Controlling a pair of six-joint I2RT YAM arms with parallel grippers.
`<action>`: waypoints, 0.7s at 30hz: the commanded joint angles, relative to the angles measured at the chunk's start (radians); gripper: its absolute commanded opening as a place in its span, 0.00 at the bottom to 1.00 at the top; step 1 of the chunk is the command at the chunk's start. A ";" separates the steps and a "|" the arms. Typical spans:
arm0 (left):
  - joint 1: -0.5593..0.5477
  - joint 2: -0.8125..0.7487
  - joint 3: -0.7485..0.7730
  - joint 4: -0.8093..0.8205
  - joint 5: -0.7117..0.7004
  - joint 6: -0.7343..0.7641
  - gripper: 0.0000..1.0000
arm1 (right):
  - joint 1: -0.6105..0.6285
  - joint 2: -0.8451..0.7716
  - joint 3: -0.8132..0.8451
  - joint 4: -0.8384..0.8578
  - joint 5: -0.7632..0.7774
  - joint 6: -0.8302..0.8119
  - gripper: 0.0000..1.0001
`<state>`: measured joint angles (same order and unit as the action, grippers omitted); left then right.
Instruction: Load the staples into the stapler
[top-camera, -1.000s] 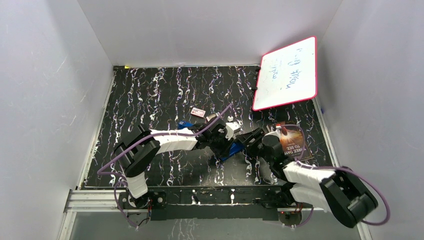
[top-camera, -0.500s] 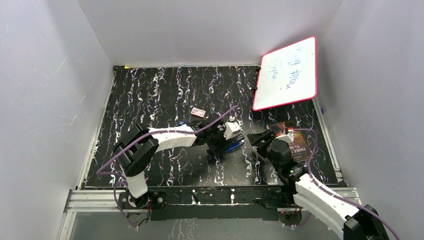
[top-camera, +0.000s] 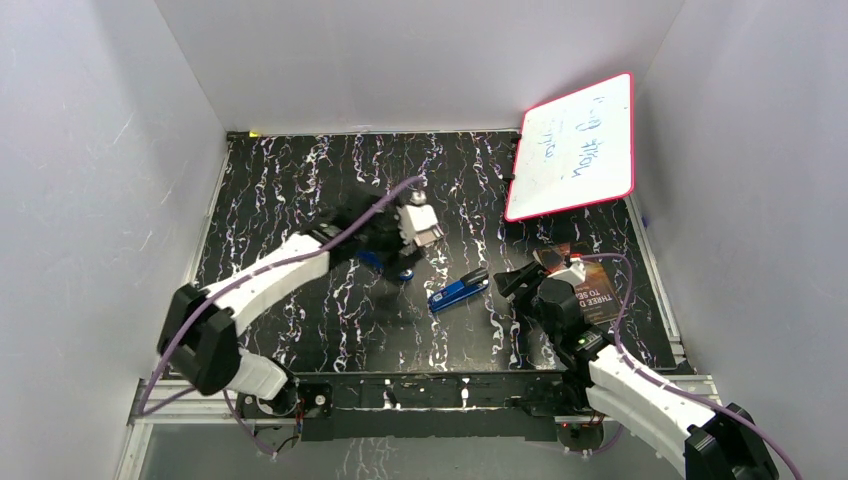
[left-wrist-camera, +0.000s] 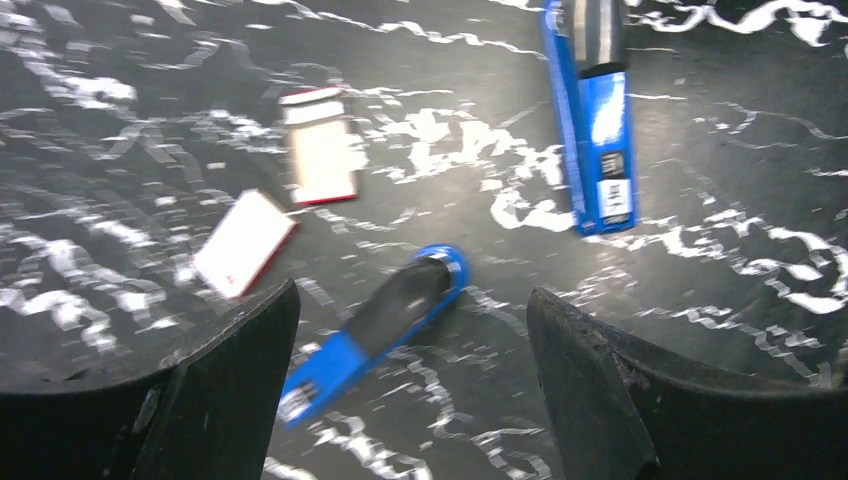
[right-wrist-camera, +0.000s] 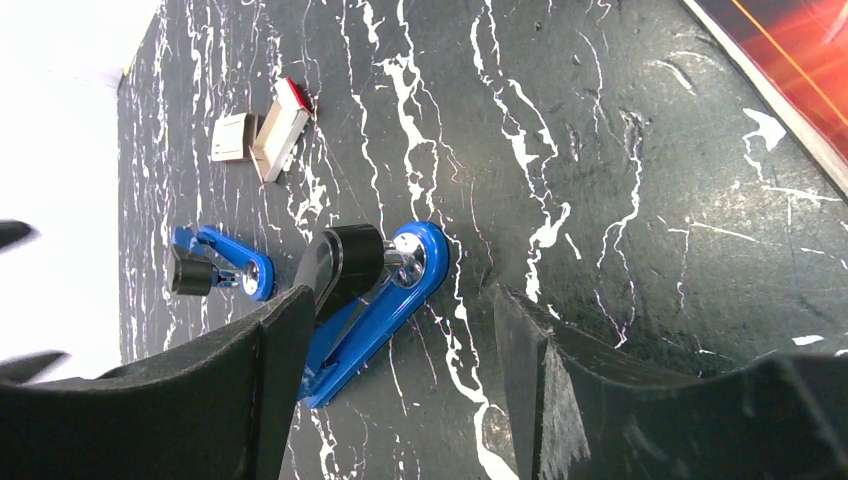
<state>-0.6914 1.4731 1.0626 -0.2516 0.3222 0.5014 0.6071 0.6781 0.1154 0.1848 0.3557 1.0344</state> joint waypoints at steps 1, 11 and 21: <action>0.189 -0.095 -0.010 -0.083 0.208 0.228 0.81 | -0.004 -0.017 0.025 0.058 -0.016 -0.051 0.74; 0.329 0.146 0.063 -0.305 0.321 0.639 0.77 | -0.003 0.003 0.047 0.055 -0.067 -0.101 0.74; 0.369 0.209 0.031 -0.059 0.276 0.683 0.77 | -0.004 -0.037 0.039 0.028 -0.058 -0.103 0.74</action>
<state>-0.3347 1.6630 1.0790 -0.3817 0.5632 1.1324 0.6060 0.6525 0.1169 0.1886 0.2916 0.9451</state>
